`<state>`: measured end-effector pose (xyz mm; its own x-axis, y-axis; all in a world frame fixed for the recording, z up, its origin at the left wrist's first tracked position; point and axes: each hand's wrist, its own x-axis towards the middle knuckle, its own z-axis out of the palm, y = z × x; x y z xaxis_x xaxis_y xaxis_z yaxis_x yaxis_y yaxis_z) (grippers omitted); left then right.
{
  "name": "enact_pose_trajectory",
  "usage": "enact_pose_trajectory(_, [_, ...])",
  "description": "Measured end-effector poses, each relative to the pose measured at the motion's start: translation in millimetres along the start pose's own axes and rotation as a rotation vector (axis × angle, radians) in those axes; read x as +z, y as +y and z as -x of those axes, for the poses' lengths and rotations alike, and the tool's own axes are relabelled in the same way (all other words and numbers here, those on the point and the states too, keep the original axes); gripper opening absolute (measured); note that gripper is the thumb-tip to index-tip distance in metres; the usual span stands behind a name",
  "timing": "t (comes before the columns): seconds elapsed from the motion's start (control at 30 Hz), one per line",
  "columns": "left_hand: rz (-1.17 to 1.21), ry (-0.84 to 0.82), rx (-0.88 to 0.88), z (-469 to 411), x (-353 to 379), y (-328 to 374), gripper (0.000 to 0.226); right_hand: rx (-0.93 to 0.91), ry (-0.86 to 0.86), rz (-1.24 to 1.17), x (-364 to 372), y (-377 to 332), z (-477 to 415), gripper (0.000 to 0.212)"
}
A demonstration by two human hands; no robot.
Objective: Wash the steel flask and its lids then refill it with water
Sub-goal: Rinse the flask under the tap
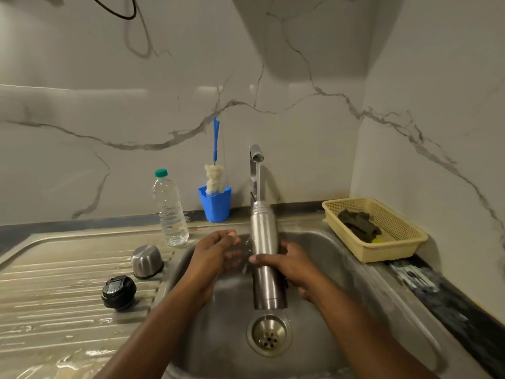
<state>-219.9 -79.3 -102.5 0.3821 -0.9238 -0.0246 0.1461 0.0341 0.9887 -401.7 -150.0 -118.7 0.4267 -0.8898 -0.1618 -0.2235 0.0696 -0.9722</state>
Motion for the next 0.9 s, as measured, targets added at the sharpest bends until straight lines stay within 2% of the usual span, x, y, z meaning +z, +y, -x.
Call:
enact_pose_trajectory(0.1, [-0.02,0.04,-0.009,0.9,-1.3,-0.3,0.019,0.037,-0.031,-0.03,-2.3,-1.1,4.2,0.076])
enact_pose_trajectory(0.2, [-0.001,0.067,-0.009,1.3,-3.6,0.8,0.019,-0.034,0.01,0.049,-0.2,-4.4,5.7,0.073])
enact_pose_trajectory(0.33, [0.032,0.125,0.045,0.5,-8.6,-0.3,0.017,0.041,-0.067,0.05,-4.4,-7.8,11.6,0.056])
enact_pose_trajectory(0.4, [0.025,0.17,0.06,-1.3,-13.5,0.2,0.02,0.007,-0.047,0.22,-8.8,-6.5,12.1,0.059])
enact_pose_trajectory(0.57, [-0.006,0.275,0.066,-3.8,-21.8,0.2,0.028,-0.172,0.171,0.911,-10.7,-0.3,9.3,0.089])
enact_pose_trajectory(0.67, [-0.056,0.284,0.073,-4.0,-21.7,-1.7,0.021,-0.213,0.249,1.221,-11.0,-1.8,12.0,0.091])
enact_pose_trajectory(0.77, [-0.108,0.26,0.076,-3.9,-19.3,-4.4,0.007,-0.281,0.335,1.407,-9.0,-6.2,14.7,0.084])
enact_pose_trajectory(0.9, [-0.142,0.252,0.08,-3.8,-18.0,-7.7,0.005,-0.345,0.39,1.539,-8.0,-11.7,18.4,0.081])
